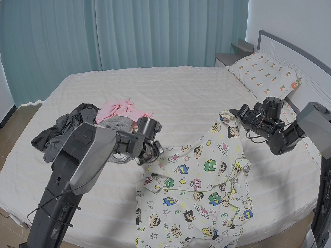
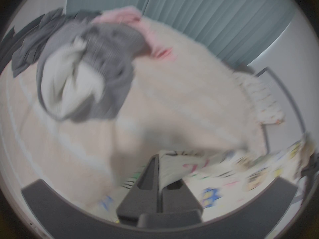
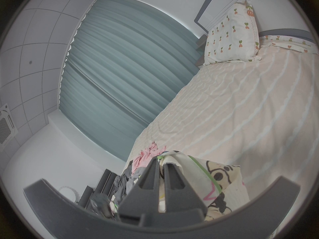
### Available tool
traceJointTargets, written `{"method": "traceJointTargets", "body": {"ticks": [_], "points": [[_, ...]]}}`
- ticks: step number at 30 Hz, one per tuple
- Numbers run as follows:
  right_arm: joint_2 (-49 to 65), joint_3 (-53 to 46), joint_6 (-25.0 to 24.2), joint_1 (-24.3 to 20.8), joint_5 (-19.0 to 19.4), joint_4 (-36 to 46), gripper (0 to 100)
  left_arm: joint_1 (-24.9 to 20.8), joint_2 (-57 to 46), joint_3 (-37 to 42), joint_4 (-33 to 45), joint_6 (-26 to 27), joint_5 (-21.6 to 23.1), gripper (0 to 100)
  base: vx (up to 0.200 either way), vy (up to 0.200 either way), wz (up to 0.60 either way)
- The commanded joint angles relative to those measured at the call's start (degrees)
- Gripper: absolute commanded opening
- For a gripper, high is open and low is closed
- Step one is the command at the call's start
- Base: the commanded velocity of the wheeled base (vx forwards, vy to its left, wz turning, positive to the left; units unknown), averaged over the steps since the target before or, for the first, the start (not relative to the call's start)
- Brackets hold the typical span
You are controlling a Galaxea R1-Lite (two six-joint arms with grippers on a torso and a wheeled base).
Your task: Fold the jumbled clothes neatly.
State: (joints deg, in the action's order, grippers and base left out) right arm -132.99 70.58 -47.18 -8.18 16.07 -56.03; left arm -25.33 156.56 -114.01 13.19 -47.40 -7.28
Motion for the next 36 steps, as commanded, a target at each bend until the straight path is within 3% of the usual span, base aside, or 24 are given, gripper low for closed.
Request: {"method": "traceJointTargets", "body": {"ticks": [1,2,7,11,13,16,17,21,30,36], "points": [[-5.53,4.83,0.07,0.01,-1.74,0.13,100,0.99,10.43,-0.59,6.94,-0.5,-1.07,0,0.0,0.0,0.0],[-5.35,4.91,0.07,0.01,-1.74,-0.05,100,1.16,10.43,-0.59,7.55,-1.21,-1.07,100,0.0,0.0,0.0],[-3.86,3.6,0.07,0.45,-2.0,-0.13,100,1.95,9.64,-0.59,7.9,-8.06,-0.98,100,0.0,0.0,0.0],[-2.1,1.22,0.24,1.41,-1.92,-0.4,100,2.92,8.58,-0.59,8.87,-8.94,-0.72,100,0.0,0.0,0.0],[-0.34,-1.59,0.51,1.85,-1.48,-0.49,100,3.62,8.41,-0.59,13.44,-8.94,0.25,100,0.0,0.0,0.0],[1.33,-4.23,0.6,2.03,-0.95,-0.57,100,3.71,8.67,-0.59,20.12,-9.03,2.97,100,0.0,0.0,0.0],[2.38,-5.54,0.95,2.12,-0.69,-0.57,100,3.89,9.55,-0.59,25.57,-8.94,5.87,100,0.0,0.0,0.0],[2.82,-6.51,2.88,2.38,-0.77,-0.66,100,3.89,11.83,-0.59,31.02,-8.15,11.85,100,0.0,0.0,0.0],[4.67,-12.22,6.75,2.64,0.19,-1.28,100,4.77,1.99,-0.59,30.93,-8.59,13.69,100,0.0,0.0,0.0],[6.07,-16.0,6.66,2.64,1.95,-2.77,100,4.68,-6.45,-0.59,27.59,-12.19,16.24,100,0.0,0.0,0.0]]}}
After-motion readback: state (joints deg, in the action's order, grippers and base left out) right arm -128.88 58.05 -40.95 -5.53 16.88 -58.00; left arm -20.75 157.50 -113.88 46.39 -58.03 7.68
